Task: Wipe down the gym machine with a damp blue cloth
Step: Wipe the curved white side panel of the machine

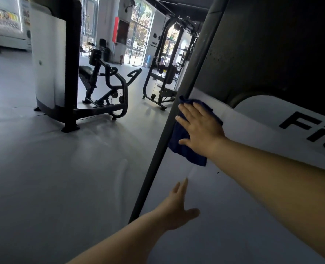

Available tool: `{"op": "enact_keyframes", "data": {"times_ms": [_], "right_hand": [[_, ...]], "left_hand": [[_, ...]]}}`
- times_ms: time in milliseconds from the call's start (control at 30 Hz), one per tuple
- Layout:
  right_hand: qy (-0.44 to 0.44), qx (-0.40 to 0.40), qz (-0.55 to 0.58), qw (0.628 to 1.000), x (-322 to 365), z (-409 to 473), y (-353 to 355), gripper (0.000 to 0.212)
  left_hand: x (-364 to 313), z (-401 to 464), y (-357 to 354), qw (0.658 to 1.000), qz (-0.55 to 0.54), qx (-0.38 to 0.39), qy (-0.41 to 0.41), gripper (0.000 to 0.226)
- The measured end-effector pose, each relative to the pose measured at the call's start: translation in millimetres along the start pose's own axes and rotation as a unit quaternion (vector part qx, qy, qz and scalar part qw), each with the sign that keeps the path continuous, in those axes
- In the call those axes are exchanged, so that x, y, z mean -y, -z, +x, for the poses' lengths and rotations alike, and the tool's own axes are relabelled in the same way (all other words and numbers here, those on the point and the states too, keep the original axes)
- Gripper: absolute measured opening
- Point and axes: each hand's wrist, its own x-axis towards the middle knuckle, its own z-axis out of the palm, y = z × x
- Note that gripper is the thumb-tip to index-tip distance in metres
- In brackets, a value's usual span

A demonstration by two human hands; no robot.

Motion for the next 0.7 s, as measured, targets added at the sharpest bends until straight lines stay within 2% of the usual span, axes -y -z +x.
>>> {"op": "enact_keyframes", "data": {"times_ms": [133, 233, 300, 367, 467, 600, 700], "right_hand": [[-0.066, -0.012, -0.008, 0.998, 4.2, 2.1, 2.6, 0.067], [-0.005, 0.013, 0.014, 1.000, 22.2, 0.4, -4.6, 0.076], [0.053, 0.028, 0.023, 0.998, 19.5, -0.8, -5.6, 0.066], [0.040, 0.013, 0.029, 0.999, 7.6, 0.8, 0.7, 0.059], [-0.013, -0.019, 0.014, 1.000, 4.5, -0.8, 2.8, 0.060], [0.067, 0.004, -0.003, 0.998, 26.0, -20.7, -8.5, 0.063], [0.043, -0.017, 0.040, 0.998, 11.5, -33.4, -8.1, 0.063]], "left_hand": [[-3.9, 0.3, -4.0, 1.000, -0.006, 0.004, 0.009, 0.101], [-1.9, -1.1, -8.7, 1.000, -0.007, -0.014, 0.001, 0.101], [0.3, -1.9, -10.8, 1.000, 0.008, -0.029, -0.005, 0.101], [0.3, -1.9, -13.7, 0.999, 0.012, -0.039, -0.006, 0.101], [-2.9, -0.9, -20.2, 0.999, -0.007, -0.044, 0.003, 0.101], [-4.4, 1.6, -23.1, 0.998, -0.015, -0.067, 0.008, 0.100], [-6.0, 0.9, -24.6, 0.996, -0.018, -0.083, 0.001, 0.098]]}}
